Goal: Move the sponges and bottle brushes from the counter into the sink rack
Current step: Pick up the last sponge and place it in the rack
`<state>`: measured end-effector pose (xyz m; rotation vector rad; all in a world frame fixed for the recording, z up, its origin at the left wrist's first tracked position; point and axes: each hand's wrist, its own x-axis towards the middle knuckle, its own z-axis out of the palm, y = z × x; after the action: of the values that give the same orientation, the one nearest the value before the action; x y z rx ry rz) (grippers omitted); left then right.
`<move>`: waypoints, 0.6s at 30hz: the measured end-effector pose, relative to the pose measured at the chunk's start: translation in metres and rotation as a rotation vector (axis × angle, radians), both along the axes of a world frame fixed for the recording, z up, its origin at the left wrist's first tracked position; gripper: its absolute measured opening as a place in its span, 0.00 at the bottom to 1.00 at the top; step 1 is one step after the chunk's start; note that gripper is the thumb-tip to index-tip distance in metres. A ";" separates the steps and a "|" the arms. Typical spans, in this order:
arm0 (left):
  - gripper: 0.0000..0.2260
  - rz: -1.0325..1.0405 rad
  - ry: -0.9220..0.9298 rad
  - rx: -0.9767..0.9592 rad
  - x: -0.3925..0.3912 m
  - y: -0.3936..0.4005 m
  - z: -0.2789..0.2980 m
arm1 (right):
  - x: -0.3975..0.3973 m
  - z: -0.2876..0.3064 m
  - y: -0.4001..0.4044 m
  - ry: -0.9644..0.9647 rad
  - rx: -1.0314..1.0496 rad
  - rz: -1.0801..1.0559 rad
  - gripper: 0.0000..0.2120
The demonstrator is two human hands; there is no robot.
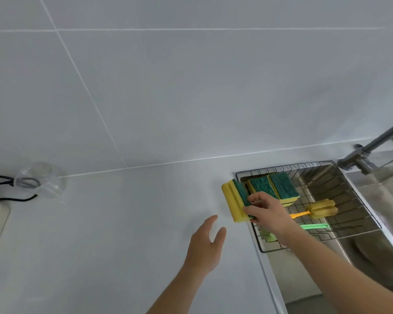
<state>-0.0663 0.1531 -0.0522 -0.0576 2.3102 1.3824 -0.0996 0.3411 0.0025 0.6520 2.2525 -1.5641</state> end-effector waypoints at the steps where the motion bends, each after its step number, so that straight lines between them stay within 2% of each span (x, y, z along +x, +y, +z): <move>1: 0.23 -0.048 0.026 -0.077 0.004 0.007 -0.005 | 0.003 -0.001 0.011 0.001 0.028 -0.013 0.11; 5: 0.27 -0.230 0.185 -0.424 0.017 0.034 -0.025 | 0.018 0.003 0.059 0.011 0.127 -0.064 0.13; 8: 0.31 -0.291 0.227 -0.577 0.029 0.056 -0.035 | 0.027 0.008 0.095 0.023 0.175 -0.102 0.14; 14: 0.27 -0.271 0.206 -0.731 0.036 0.076 -0.055 | 0.026 0.005 0.160 0.050 0.225 -0.175 0.13; 18: 0.28 -0.259 0.218 -0.801 0.040 0.081 -0.056 | 0.017 -0.002 0.195 0.061 0.281 -0.193 0.15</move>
<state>-0.0259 0.2338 -0.1083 0.1494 2.7841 0.2943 -0.0830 0.5362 0.0008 0.9332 2.5477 -1.3745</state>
